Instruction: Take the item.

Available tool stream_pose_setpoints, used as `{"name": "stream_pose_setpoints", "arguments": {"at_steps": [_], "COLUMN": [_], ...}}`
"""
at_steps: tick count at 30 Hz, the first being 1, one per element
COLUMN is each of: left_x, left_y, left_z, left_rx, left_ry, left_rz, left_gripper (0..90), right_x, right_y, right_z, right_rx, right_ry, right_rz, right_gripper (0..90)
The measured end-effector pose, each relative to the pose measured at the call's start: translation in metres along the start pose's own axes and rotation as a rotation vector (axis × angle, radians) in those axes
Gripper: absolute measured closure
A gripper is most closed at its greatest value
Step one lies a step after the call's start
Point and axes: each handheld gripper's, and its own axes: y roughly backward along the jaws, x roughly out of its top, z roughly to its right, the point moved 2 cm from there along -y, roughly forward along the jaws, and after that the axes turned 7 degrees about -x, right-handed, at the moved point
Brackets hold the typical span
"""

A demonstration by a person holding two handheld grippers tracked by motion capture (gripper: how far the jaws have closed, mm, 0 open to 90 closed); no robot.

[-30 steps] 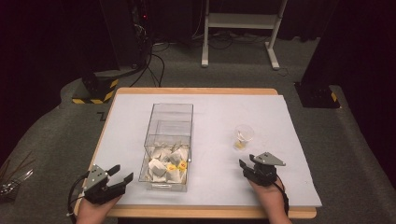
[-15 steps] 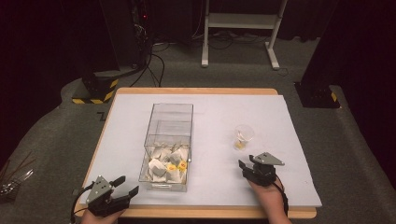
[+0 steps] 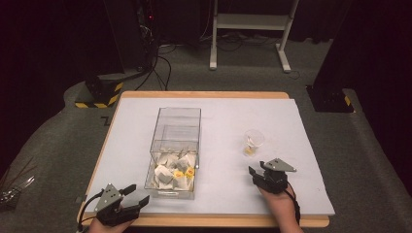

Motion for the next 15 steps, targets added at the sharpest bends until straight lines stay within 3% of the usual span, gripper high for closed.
{"name": "stream_pose_setpoints", "arguments": {"at_steps": [15], "left_x": [0.006], "left_y": [-0.015], "left_z": [0.011], "left_rx": [-0.018], "left_ry": [-0.029], "left_rz": [0.011], "left_gripper": [36.7], "right_x": [0.001], "right_y": [-0.002], "right_z": [0.000], "right_rx": [-0.001], "right_ry": [0.004], "right_rz": [-0.012], "right_gripper": [47.0]}}
